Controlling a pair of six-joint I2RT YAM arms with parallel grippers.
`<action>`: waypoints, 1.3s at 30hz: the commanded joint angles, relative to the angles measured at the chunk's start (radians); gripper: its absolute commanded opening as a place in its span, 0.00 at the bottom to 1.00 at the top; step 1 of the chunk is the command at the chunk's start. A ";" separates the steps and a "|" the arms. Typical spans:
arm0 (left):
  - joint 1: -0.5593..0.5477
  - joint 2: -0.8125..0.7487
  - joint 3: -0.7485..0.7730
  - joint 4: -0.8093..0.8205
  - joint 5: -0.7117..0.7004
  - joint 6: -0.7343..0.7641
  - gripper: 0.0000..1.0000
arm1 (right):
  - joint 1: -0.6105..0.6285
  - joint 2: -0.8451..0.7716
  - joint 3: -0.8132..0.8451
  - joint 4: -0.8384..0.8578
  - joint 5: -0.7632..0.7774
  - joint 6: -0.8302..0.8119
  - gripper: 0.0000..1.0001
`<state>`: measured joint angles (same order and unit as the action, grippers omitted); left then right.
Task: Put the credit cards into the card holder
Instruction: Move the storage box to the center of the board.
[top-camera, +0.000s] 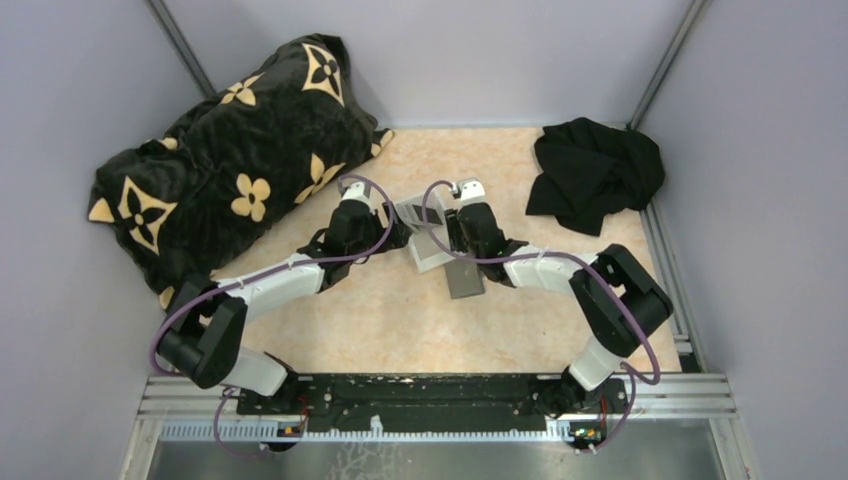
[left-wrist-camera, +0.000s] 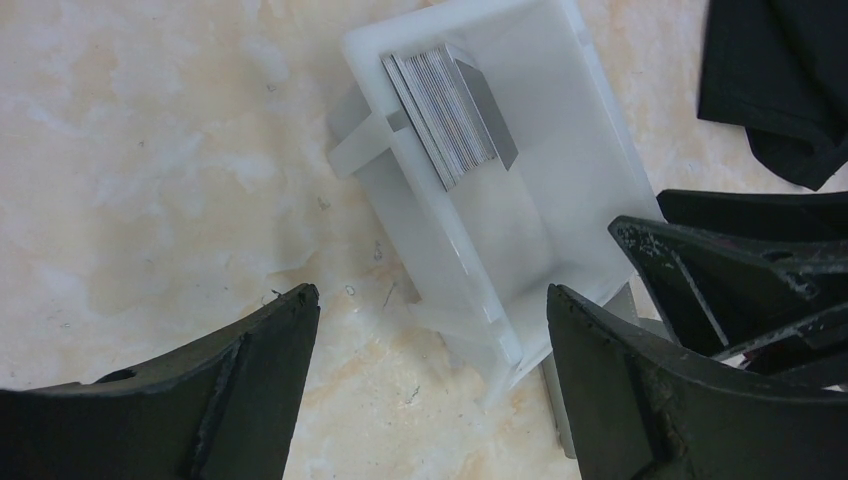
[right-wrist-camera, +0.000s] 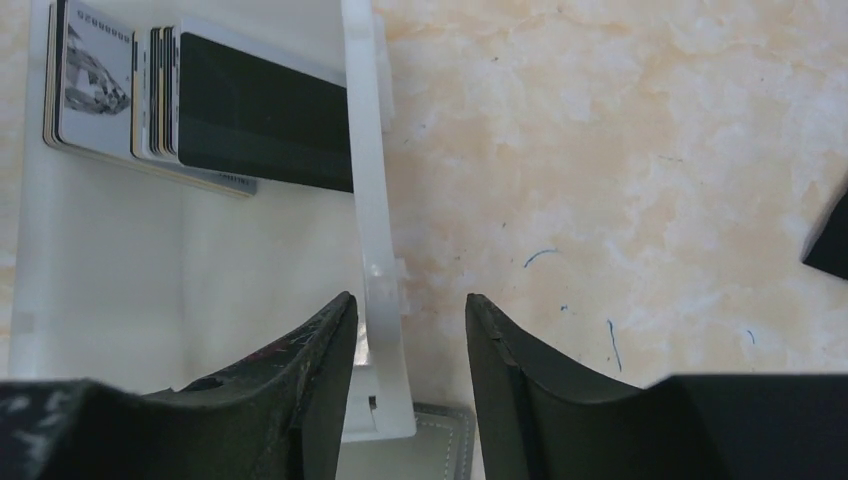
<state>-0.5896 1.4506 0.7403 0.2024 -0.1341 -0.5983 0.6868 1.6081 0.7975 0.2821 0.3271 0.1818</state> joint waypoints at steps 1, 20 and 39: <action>-0.009 0.007 0.026 0.025 0.000 0.003 0.90 | -0.034 0.034 0.074 0.069 -0.069 -0.006 0.42; -0.009 -0.040 0.037 0.003 -0.040 0.009 0.90 | -0.082 0.235 0.350 0.025 -0.137 -0.070 0.03; -0.064 -0.178 -0.051 -0.066 -0.050 -0.012 0.88 | -0.058 -0.157 0.108 -0.071 -0.156 0.012 0.51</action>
<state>-0.6151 1.3243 0.7277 0.1707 -0.1646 -0.6025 0.6132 1.5108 0.9516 0.2001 0.1917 0.1696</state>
